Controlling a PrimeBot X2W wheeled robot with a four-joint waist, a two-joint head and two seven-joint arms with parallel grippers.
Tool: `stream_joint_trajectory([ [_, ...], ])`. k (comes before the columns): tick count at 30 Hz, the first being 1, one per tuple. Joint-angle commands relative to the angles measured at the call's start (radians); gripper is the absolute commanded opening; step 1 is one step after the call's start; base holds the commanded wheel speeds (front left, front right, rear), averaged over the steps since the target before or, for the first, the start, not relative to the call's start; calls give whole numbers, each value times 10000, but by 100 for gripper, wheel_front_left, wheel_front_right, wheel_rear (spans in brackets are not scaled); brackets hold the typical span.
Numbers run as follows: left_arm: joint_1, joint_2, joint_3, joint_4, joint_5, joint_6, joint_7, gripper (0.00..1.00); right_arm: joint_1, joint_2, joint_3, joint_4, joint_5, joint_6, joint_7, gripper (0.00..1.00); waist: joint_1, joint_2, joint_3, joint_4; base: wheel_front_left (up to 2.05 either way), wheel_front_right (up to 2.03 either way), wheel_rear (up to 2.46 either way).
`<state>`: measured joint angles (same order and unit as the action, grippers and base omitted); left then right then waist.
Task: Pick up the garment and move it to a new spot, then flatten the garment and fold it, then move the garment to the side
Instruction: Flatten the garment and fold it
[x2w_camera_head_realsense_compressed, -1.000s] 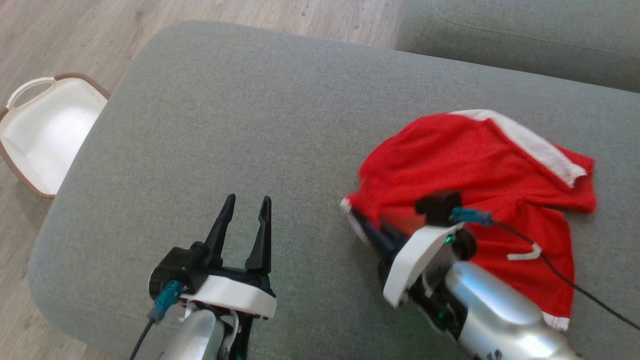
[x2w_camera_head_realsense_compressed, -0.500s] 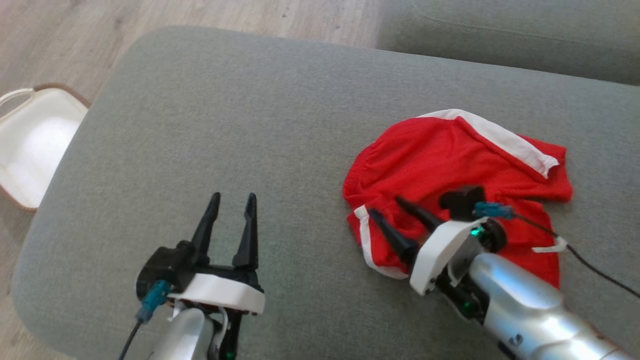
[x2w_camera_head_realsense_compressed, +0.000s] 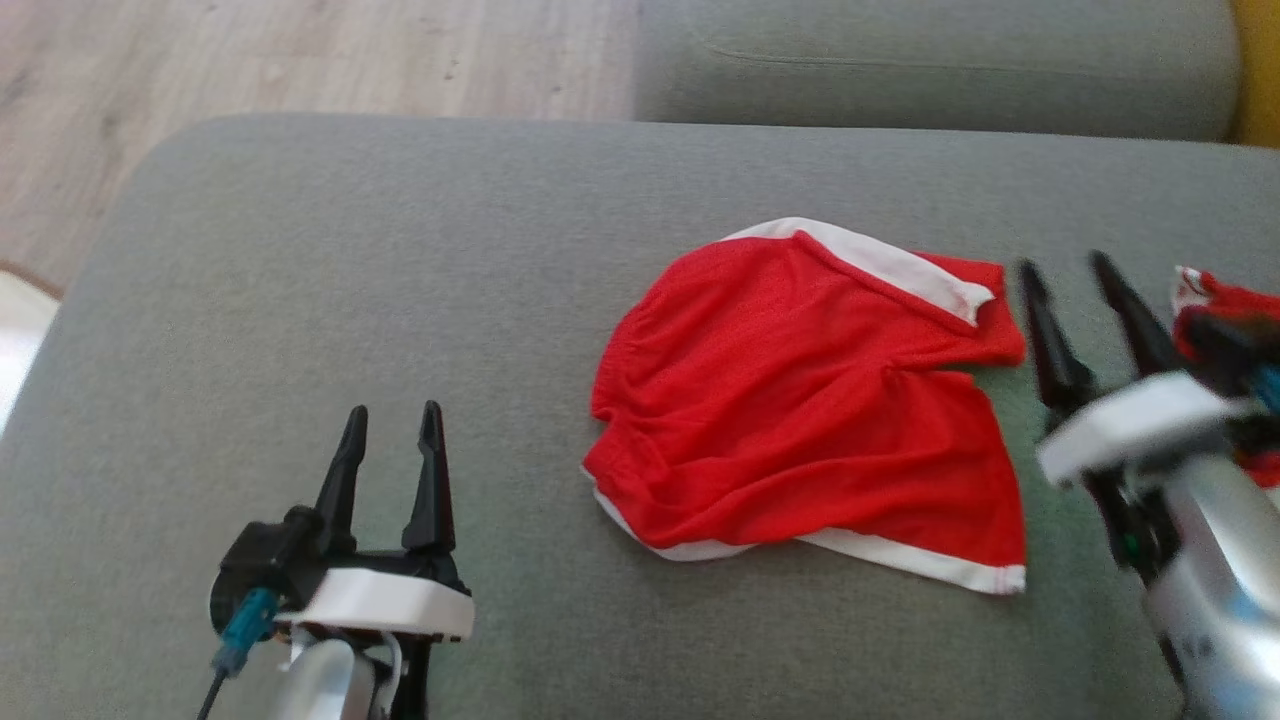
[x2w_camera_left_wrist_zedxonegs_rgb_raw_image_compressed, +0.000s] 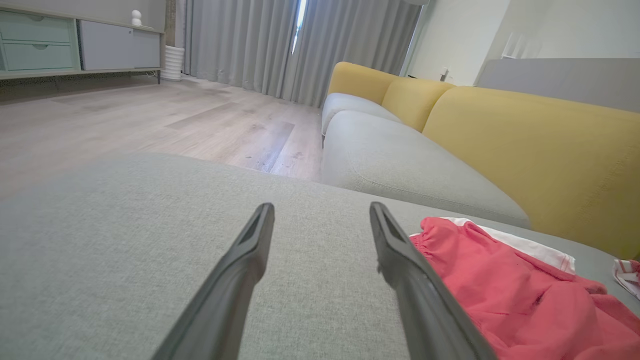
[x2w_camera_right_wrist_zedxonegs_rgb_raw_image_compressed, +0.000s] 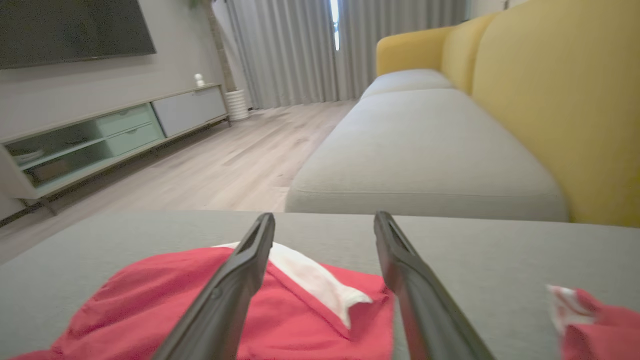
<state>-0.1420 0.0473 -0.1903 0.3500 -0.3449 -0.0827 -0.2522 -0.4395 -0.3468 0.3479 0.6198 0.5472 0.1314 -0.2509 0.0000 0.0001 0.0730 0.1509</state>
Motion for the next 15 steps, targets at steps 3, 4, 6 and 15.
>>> stream_joint_trajectory([
  [3,-162,54,533,-420,162,-74,-95,100,1885,736,-1460,-1243,-1327,-7,-105,100,0,-1,-51,-411,0,0,0],
  [4,-109,53,586,-438,182,-93,-95,100,2419,1024,-1886,-1619,-1817,-7,-106,100,0,-1,-79,-493,0,0,0],
  [6,-1,49,692,-473,218,-124,-95,100,3303,1683,-2562,-2266,-2536,-7,-106,100,0,-1,-133,-657,0,0,0],
  [15,189,35,777,-549,325,-242,-95,100,4652,2780,-2920,-3514,-4166,-7,-107,100,0,-1,-260,-972,0,0,0],
])
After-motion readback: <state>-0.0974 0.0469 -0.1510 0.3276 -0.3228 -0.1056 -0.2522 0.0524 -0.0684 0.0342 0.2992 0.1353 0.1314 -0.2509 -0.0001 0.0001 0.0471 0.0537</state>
